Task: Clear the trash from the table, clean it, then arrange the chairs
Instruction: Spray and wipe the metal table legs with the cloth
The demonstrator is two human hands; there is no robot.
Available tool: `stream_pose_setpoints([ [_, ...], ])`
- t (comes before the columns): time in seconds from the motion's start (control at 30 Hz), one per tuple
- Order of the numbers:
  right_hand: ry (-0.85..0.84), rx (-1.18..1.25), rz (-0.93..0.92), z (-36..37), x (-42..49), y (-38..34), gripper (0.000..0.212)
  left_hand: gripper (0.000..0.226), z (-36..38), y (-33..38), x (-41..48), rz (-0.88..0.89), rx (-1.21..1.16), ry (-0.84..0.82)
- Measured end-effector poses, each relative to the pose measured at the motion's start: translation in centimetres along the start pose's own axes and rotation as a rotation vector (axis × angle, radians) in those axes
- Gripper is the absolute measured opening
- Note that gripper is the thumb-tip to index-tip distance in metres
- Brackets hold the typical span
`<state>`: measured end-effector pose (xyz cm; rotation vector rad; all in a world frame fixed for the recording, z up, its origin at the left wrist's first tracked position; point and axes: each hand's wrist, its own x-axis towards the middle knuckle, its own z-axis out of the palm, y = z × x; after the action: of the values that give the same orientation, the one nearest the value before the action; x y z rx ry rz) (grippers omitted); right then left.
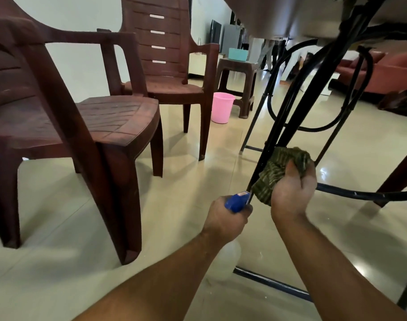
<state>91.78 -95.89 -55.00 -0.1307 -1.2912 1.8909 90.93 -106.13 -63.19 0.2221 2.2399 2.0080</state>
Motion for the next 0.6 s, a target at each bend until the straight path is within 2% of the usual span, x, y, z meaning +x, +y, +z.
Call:
stream_pose_setpoints([
  [0.13,-0.339,-0.469,-0.515,-0.7,-0.5,1.0,0.044,0.017,-0.5,-3.2,-0.8,-0.107,0.017,-0.044],
  [0.2,-0.494,-0.674,-0.626,-2.1,-0.4,2.2,0.051,0.015,-0.8,-5.6,-1.8,-0.21,0.034,-0.072],
  [0.27,-0.533,-0.706,-0.602,-3.1,-0.6,2.6,0.054,0.013,-1.1,-7.5,-2.6,-0.267,0.084,-0.075],
  [0.33,-0.439,-0.555,-0.556,-2.6,-0.6,1.9,0.054,0.019,-1.6,-8.6,-2.7,-0.268,0.149,-0.071],
  [0.4,-0.335,-0.438,-0.593,-1.4,0.1,1.0,0.049,0.024,-1.7,-9.2,-2.4,-0.274,0.177,-0.076],
  [0.5,-0.323,-0.509,-0.662,-1.2,-0.8,1.2,0.047,0.014,-1.4,-9.4,-2.4,-0.297,0.169,-0.074],
  [0.6,-0.397,-0.602,-0.46,-2.7,-4.8,3.6,0.049,0.021,-1.5,-9.4,-2.2,-0.302,0.173,-0.07],
])
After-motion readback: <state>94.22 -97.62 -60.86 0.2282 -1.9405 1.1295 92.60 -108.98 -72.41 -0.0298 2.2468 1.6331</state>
